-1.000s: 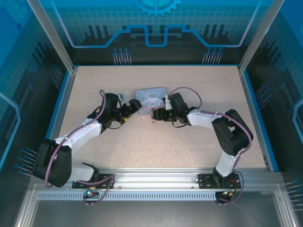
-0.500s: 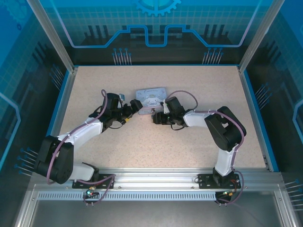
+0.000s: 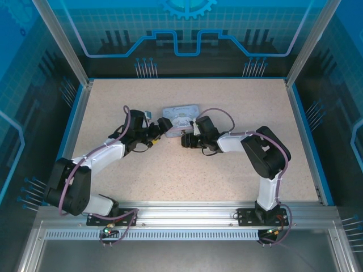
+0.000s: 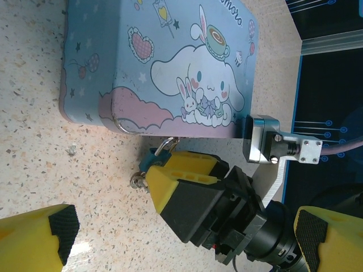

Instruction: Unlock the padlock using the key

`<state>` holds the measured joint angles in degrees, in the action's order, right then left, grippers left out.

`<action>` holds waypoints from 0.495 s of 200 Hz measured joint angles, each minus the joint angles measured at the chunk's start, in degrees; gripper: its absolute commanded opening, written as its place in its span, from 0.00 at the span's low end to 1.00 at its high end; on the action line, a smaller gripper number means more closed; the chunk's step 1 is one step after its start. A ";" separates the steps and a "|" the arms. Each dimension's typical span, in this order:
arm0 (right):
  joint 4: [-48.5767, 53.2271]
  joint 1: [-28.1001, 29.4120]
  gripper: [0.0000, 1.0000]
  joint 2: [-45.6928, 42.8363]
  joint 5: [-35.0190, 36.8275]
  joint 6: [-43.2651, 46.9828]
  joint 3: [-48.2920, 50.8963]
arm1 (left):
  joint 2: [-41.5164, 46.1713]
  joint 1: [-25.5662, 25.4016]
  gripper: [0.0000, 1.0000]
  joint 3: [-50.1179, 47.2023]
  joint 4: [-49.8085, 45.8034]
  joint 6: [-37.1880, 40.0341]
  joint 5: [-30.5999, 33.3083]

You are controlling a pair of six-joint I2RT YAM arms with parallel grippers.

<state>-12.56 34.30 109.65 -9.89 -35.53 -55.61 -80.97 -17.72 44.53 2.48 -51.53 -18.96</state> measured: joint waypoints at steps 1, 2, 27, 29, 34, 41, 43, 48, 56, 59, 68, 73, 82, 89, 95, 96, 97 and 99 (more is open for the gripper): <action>-0.02 0.04 0.41 0.00 0.02 -0.02 0.00 | -0.02 0.00 0.99 0.00 0.00 0.00 0.00; -0.04 0.04 0.41 0.00 0.07 -0.07 -0.02 | -0.04 0.00 0.99 0.00 0.00 0.00 0.00; -1.07 0.37 0.41 0.26 0.52 -0.44 0.00 | -0.44 0.00 0.99 0.00 0.28 0.00 -0.37; -1.14 0.42 0.40 0.31 0.55 -0.44 0.00 | -0.50 0.00 0.99 0.00 0.35 0.00 -0.39; -1.29 0.50 0.40 0.37 0.72 -0.46 0.00 | -0.63 0.02 0.99 0.00 0.42 0.00 -0.42; -1.49 0.59 0.40 0.37 0.87 -0.46 0.00 | -0.76 0.04 0.99 0.00 0.42 0.00 -0.44; -1.57 0.61 0.39 0.44 0.87 -0.48 0.00 | -0.76 0.04 0.99 0.00 0.39 0.00 -0.44; -1.77 0.70 0.39 0.55 0.94 -0.48 0.00 | -0.85 0.11 0.99 0.00 0.42 0.00 -0.46; -1.97 0.81 0.39 0.59 1.09 -0.57 0.00 | -0.96 0.17 0.99 0.00 0.42 0.00 -0.46; -2.10 0.83 0.38 0.63 1.14 -0.61 0.00 | -1.01 0.22 0.99 0.02 0.42 0.00 -0.48; -2.16 0.94 0.38 0.68 1.42 -0.66 0.00 | -1.16 0.33 0.99 0.07 0.44 -0.02 -0.52; -2.19 0.96 0.38 0.70 1.60 -0.70 0.00 | -1.25 0.35 0.99 0.09 0.44 -0.02 -0.55; -2.25 1.01 0.37 0.72 1.79 -0.87 0.00 | -1.38 0.37 0.99 0.11 0.48 -0.13 -0.66; -2.34 1.05 0.37 0.74 1.92 -0.92 0.00 | -1.46 0.42 0.99 0.11 0.52 -0.20 -0.74; -2.36 1.05 0.36 0.74 2.01 -0.98 0.02 | -1.51 0.42 0.99 0.13 0.61 -0.28 -0.87; -2.36 1.05 0.36 0.74 2.01 -1.01 0.02 | -1.53 0.42 0.99 0.13 0.61 -0.33 -0.87; -2.38 1.05 0.36 0.74 2.01 -1.07 0.02 | -1.55 0.42 0.99 0.13 0.63 -0.44 -0.90; -2.43 1.07 0.36 0.76 2.03 -1.07 0.02 | -1.55 0.42 0.99 0.13 0.66 -0.42 -0.87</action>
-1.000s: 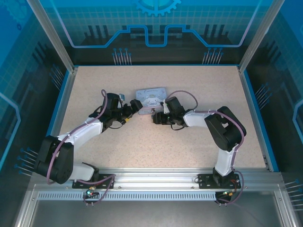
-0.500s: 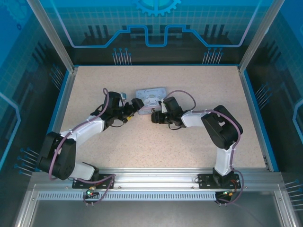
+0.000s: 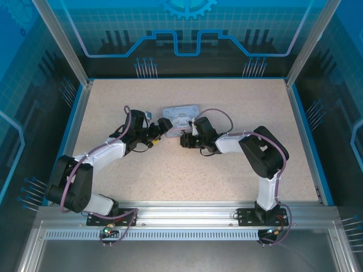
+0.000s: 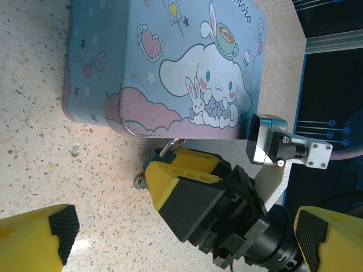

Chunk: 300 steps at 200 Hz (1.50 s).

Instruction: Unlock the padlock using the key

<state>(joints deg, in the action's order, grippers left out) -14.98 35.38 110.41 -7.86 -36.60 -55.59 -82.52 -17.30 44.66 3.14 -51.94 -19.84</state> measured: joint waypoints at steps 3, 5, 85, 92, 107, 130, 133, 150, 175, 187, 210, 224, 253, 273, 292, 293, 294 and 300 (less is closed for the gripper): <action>-0.07 0.00 0.36 0.07 0.00 -0.02 0.00 | -0.04 0.00 0.99 0.00 0.09 -0.04 -0.04; -0.09 0.00 0.36 0.09 0.00 -0.04 0.02 | -0.04 0.00 0.99 0.00 0.11 -0.11 -0.04; -0.92 0.00 0.33 0.17 0.42 -0.46 0.44 | -0.24 0.26 0.99 0.28 0.92 -0.61 -0.59; -1.07 0.00 0.32 0.17 0.44 -0.44 0.52 | -0.35 0.26 0.99 0.28 1.11 -0.61 -0.61; -1.60 0.00 0.29 0.17 0.61 -0.42 0.81 | -0.44 0.26 0.99 0.28 1.29 -0.61 -0.61; -2.67 0.13 0.27 0.20 0.83 -0.42 1.38 | -0.59 0.26 0.99 0.31 1.57 -0.61 -0.61; -2.78 0.17 0.26 0.20 0.92 -0.44 1.40 | -0.59 0.26 0.99 0.31 1.62 -0.61 -0.61; -3.17 0.26 0.24 0.20 1.07 -0.42 1.66 | -0.74 0.26 0.99 0.31 1.70 -0.61 -0.61; -3.82 0.26 0.20 0.20 1.07 -0.28 2.01 | -0.74 0.26 0.99 0.31 1.75 -0.63 -0.63; -3.98 0.26 0.18 0.20 1.07 -0.24 2.08 | -0.76 0.26 0.99 0.42 1.70 -0.63 -0.63; -4.42 0.26 0.11 0.17 1.05 0.07 2.38 | -0.81 0.26 0.99 0.96 1.88 -0.63 -0.63; -4.59 0.26 0.08 0.17 1.05 0.13 2.51 | -0.81 0.26 0.99 1.22 1.92 -0.63 -0.63; -5.03 0.24 0.00 -0.07 1.01 0.20 2.99 | -0.81 0.26 0.99 1.44 1.86 -0.61 -0.59; -5.31 0.22 0.00 -0.94 0.76 0.07 4.31 | -0.81 0.26 0.99 1.73 1.64 -0.55 -0.48; -5.88 0.15 0.00 -1.90 0.22 -0.44 5.81 | -0.79 0.28 0.99 1.81 1.46 -0.37 0.07; -5.92 0.13 0.00 -1.92 0.17 -0.46 5.86 | -0.79 0.26 0.99 1.81 1.44 -0.37 0.07; -5.92 0.13 0.00 -1.95 0.15 -0.46 5.92 | -0.79 0.28 0.99 1.81 1.42 -0.37 0.07; -6.19 0.04 0.00 -2.16 -0.07 -0.55 6.40 | -0.79 0.26 0.99 1.81 1.20 -0.33 0.33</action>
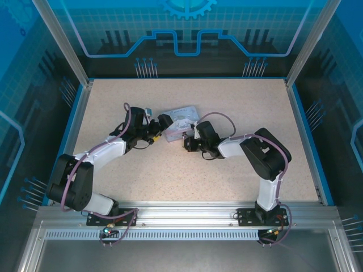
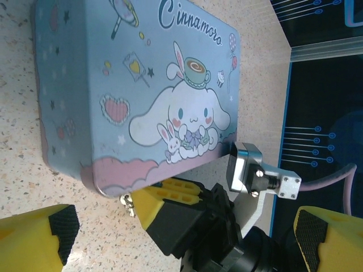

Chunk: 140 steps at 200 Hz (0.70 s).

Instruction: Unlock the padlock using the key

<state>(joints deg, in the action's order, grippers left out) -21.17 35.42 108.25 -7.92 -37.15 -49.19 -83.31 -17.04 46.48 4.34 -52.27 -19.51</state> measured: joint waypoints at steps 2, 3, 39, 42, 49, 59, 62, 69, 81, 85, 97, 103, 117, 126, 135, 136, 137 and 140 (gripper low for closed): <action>-0.20 -0.07 0.00 -0.09 -0.02 -0.07 0.15 | 0.00 0.00 0.99 0.00 -0.07 0.04 0.09; -0.22 -0.11 0.00 -0.13 -0.04 -0.11 0.22 | 0.00 0.00 0.99 0.00 -0.11 0.09 0.13; -1.73 -1.70 0.00 -1.36 -1.38 -0.87 2.54 | 0.57 -0.11 0.99 0.26 -2.38 1.55 2.16; -1.86 -1.84 0.00 -1.46 -1.55 -1.01 2.69 | 0.63 -0.17 0.99 0.39 -2.73 1.75 2.36; -1.99 -2.29 0.00 -1.62 -1.81 -1.42 3.02 | 0.70 -0.35 0.99 0.81 -3.43 2.29 3.17; -2.12 -3.02 0.00 -1.66 -2.29 -2.05 3.43 | 0.72 -0.79 0.99 1.64 -4.63 3.28 4.37; -2.10 -3.28 0.00 -1.66 -2.71 -2.43 3.50 | 0.72 -0.98 0.99 1.97 -5.14 3.52 4.81; -2.10 -3.65 0.00 -1.66 -3.28 -2.84 3.56 | 0.72 -1.51 0.99 2.67 -6.21 4.39 5.81; -2.25 -4.04 0.00 -1.68 -4.00 -3.39 3.76 | 0.72 -2.62 0.99 4.04 -8.26 5.81 7.69; -2.40 -4.17 0.00 -1.70 -4.17 -3.61 3.89 | 0.72 -3.08 0.99 4.57 -9.01 6.27 8.37; -2.54 -4.50 0.00 -1.86 -4.70 -4.04 4.20 | 0.59 -4.20 0.99 5.99 -10.75 7.67 10.34; -2.54 -4.66 0.00 -1.95 -4.92 -4.26 4.31 | 0.39 -4.68 0.99 6.71 -11.52 8.39 11.19; -2.75 -5.01 0.00 -2.16 -5.27 -4.70 4.72 | -0.57 -5.60 0.99 8.22 -13.00 9.75 13.11; -2.95 -5.14 0.00 -2.29 -5.49 -4.90 5.03 | -1.49 -6.01 0.99 9.09 -13.90 10.73 14.25; -3.08 -5.35 0.00 -2.54 -5.70 -5.22 5.40 | -2.43 -6.25 0.99 9.75 -14.73 11.52 15.26; -3.10 -5.35 0.00 -2.56 -5.75 -5.29 5.42 | -2.62 -6.29 0.99 9.81 -14.84 11.65 15.32; -3.13 -5.38 0.00 -2.58 -5.77 -5.35 5.44 | -2.71 -6.32 0.99 9.86 -14.86 11.76 15.43; -3.13 -5.44 0.00 -2.64 -5.86 -5.35 5.55 | -3.02 -6.43 0.99 10.01 -15.17 12.00 15.76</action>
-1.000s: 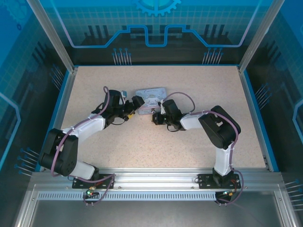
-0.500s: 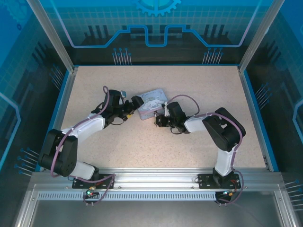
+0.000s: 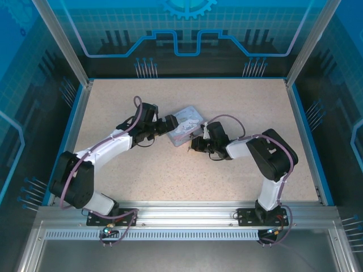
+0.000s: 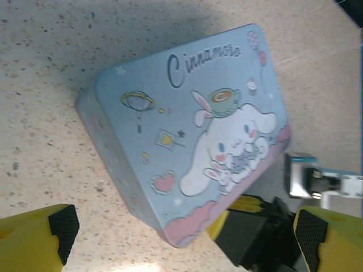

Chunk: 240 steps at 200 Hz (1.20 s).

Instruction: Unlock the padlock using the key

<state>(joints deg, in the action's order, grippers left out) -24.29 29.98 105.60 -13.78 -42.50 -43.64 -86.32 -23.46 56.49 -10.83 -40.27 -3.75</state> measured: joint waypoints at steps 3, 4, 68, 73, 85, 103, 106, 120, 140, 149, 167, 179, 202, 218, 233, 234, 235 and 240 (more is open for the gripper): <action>-0.11 -0.04 0.00 -0.07 -0.07 -0.17 0.13 | -0.35 -0.04 0.99 0.11 -0.17 0.15 0.31; -0.13 -0.07 0.00 -0.09 -0.09 -0.22 0.17 | -0.52 -0.07 0.99 0.15 -0.31 0.28 0.39; -0.85 -0.61 0.00 -1.14 -1.86 -1.05 1.86 | -4.09 -1.20 0.99 0.26 -3.89 3.39 4.22; -0.87 -0.70 0.00 -1.18 -2.14 -1.03 1.99 | -4.33 -1.29 0.99 0.26 -3.98 3.43 4.39; -0.85 -0.92 0.00 -1.42 -2.73 -1.03 2.29 | -4.98 -1.36 0.99 0.26 -4.04 3.85 4.57; -0.87 -1.33 0.00 -1.97 -3.72 -1.03 2.82 | -6.01 -1.38 0.99 0.26 -4.55 4.26 4.72; -0.87 -1.46 0.00 -2.08 -3.87 -1.01 2.91 | -6.19 -1.38 0.99 0.26 -4.59 4.31 4.83; -0.90 -1.92 0.00 -2.58 -4.70 -0.98 3.48 | -6.73 -1.42 0.99 0.28 -4.92 4.37 5.07; -1.20 -2.71 0.00 -3.56 -5.88 -0.98 4.46 | -7.37 -1.46 0.99 0.50 -5.31 4.42 5.05; -1.33 -3.10 0.00 -3.96 -6.47 -0.98 4.76 | -7.50 -1.46 0.99 0.83 -5.38 4.42 5.07; -1.49 -3.82 0.00 -4.55 -7.61 -0.92 5.14 | -8.02 -1.46 0.99 1.25 -5.40 4.42 5.05; -1.57 -4.22 0.00 -4.79 -8.22 -0.76 5.18 | -8.37 -1.46 0.99 1.53 -5.35 4.39 5.03; -2.38 -4.85 0.00 -4.83 -9.09 -0.79 5.42 | -8.79 -1.66 0.99 1.97 -5.29 4.39 5.05; -3.17 -5.03 0.00 -4.83 -9.35 -0.87 5.77 | -9.01 -1.86 0.99 1.99 -4.94 4.39 5.05; -4.15 -5.09 0.00 -4.83 -9.44 -1.20 6.21 | -9.18 -1.95 0.99 2.05 -4.74 4.37 5.05; -4.20 -5.09 0.00 -4.83 -9.44 -1.27 6.23 | -9.20 -1.95 0.99 2.08 -4.74 4.37 5.05; -4.26 -5.11 0.00 -4.83 -9.44 -1.31 6.27 | -9.22 -1.97 0.99 2.10 -4.74 4.37 5.05; -4.55 -5.18 0.00 -4.79 -9.46 -1.49 6.36 | -9.31 -2.01 0.99 2.21 -4.74 4.37 5.05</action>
<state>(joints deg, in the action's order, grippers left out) -28.84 24.80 100.82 -23.24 -43.99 -37.28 -95.64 -25.47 58.70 -15.57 -35.90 1.30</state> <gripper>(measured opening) 0.094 0.988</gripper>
